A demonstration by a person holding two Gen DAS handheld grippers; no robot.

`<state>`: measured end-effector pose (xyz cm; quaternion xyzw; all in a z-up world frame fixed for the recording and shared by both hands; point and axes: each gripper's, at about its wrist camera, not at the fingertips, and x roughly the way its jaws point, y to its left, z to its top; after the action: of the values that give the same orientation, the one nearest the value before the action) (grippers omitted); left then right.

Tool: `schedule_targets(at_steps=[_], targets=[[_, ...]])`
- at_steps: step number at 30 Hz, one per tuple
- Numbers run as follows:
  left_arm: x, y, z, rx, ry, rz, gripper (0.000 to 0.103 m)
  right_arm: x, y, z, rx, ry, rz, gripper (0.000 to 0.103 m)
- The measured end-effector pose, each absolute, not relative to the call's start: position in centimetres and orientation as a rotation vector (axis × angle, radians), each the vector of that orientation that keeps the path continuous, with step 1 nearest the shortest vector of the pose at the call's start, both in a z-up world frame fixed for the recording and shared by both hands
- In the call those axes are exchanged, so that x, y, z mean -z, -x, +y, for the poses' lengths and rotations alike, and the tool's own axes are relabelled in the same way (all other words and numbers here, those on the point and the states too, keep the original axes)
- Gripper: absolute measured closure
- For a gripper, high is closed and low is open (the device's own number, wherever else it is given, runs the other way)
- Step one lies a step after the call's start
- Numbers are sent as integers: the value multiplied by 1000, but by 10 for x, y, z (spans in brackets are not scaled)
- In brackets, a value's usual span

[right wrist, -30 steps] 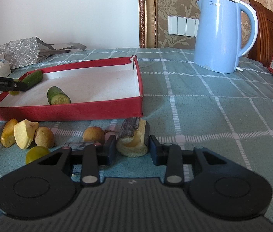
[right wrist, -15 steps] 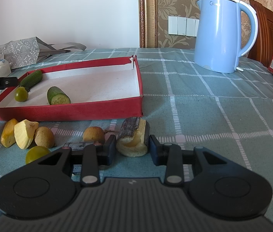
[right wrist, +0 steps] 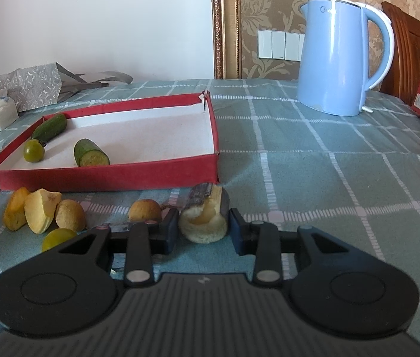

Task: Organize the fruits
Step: 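Carry the eggplant slice into the red box and open the right gripper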

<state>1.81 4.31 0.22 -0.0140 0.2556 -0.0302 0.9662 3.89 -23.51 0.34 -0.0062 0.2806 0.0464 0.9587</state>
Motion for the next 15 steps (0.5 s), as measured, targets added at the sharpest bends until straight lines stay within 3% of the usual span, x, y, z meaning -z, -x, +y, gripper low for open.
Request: schedule_targets(at_steps=[15], targets=[[10, -24, 51, 88, 67, 616, 19, -11, -35, -240, -59, 15, 512, 70]])
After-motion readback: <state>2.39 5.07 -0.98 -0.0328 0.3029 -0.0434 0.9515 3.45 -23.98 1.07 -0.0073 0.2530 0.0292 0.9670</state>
